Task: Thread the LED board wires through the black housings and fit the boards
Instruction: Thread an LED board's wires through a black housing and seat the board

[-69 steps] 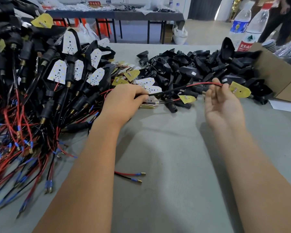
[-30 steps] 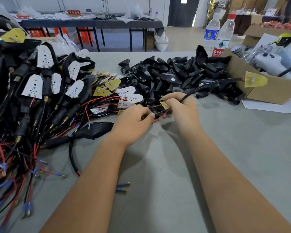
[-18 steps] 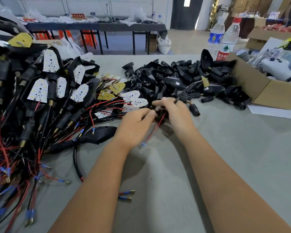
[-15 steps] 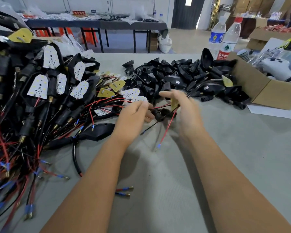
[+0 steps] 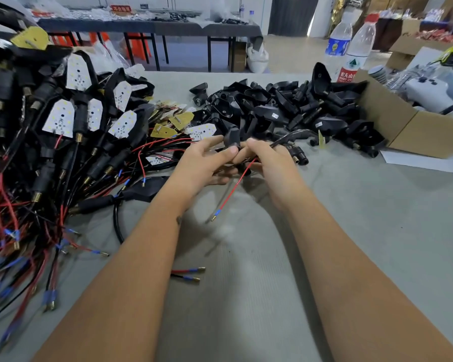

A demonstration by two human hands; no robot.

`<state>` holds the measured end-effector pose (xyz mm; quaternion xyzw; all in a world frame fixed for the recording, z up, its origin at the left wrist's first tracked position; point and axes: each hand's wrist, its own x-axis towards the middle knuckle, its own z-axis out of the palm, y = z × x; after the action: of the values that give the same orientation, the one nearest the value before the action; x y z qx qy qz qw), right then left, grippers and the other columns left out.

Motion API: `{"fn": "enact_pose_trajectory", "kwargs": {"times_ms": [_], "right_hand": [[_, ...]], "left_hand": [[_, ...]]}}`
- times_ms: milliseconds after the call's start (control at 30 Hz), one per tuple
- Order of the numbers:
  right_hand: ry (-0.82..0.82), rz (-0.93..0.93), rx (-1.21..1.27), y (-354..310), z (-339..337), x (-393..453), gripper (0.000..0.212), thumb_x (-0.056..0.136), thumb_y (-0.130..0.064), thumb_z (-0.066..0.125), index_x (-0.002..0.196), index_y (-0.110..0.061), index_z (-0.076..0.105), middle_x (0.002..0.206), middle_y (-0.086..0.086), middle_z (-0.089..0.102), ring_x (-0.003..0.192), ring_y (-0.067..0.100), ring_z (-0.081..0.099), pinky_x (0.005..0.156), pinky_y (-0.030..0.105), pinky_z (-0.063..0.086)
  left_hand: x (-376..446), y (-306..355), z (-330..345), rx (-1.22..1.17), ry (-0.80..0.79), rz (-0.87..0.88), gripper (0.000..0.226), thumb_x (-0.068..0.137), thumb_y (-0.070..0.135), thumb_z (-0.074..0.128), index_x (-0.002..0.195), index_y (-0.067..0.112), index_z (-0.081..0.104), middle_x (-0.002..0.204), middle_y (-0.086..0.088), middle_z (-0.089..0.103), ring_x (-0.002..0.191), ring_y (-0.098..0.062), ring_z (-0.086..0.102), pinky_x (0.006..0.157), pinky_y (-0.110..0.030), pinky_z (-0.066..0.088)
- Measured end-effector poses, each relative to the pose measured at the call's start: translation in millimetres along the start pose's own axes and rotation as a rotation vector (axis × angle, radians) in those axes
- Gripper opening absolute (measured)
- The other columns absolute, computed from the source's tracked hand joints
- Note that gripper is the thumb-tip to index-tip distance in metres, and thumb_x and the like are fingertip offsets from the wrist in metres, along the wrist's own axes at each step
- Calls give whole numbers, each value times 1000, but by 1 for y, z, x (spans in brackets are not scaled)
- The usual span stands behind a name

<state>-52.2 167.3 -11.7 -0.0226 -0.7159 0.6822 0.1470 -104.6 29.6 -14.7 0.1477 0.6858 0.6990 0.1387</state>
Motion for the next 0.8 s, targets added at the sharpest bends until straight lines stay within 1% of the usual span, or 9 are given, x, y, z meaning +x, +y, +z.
{"fn": "enact_pose_trajectory", "kwargs": {"times_ms": [67,100,167,267,333,433,567,700,800], "right_hand": [[5,1,7,1,0,2,45,97,-27,49,58,-17,71,91,6,74,90,25,68,95,46,48],[7,12,36,1,0,3,45,97,-28,50,58,-17,71,94,8,74,93,28,67,96,47,47],[7,26,88,0,1,3,46,98,-28,51,59,-16,71,93,6,75,89,22,68,91,41,50],[16,9,35,0,2,2,45,99,-33,50,64,-15,71,85,5,74,81,13,67,86,34,51],[24,0,-30,1,0,3,46,99,-38,48,66,-17,72,76,-1,73,75,8,66,78,27,50],[60,-51,-82,3,-1,4,47,100,-39,47,66,-17,71,67,-5,67,67,6,59,69,22,42],[275,-35,-14,4,-8,8,49,101,-37,46,61,-14,63,47,-6,52,46,6,45,51,19,37],[364,-4,124,4,-14,10,43,103,-34,44,74,-7,62,49,2,57,40,10,46,40,20,37],[309,4,250,3,-13,10,28,101,-22,51,82,-5,63,60,7,62,48,13,54,46,22,45]], "left_hand": [[0,-1,-2,-2,-19,-2,40,95,21,62,134,17,54,110,-11,71,83,-22,71,80,-37,58],[0,-1,-3,-9,-32,-2,32,97,21,59,129,17,58,107,-9,72,81,-20,71,75,-33,59],[0,0,-4,-36,-40,-17,21,99,21,53,115,16,65,97,-6,74,76,-17,71,66,-27,57],[0,-1,-4,-50,-26,-44,21,100,21,48,105,13,67,100,-14,74,84,-28,71,70,-31,58],[1,-2,-3,-25,-35,-29,21,100,23,50,103,12,67,99,-15,74,85,-31,71,68,-30,58],[3,-5,-2,33,-16,14,17,101,15,50,101,12,67,92,-15,71,76,-24,69,62,-25,58],[5,-6,-3,-42,19,-18,23,103,15,45,97,10,66,83,-9,74,59,-13,68,53,-21,55],[7,-9,-2,12,22,-6,21,104,17,44,106,8,62,80,-5,74,57,-13,66,51,-20,53],[7,-12,2,131,26,27,19,103,15,44,108,11,62,75,-1,72,54,-11,64,51,-19,51]]}}
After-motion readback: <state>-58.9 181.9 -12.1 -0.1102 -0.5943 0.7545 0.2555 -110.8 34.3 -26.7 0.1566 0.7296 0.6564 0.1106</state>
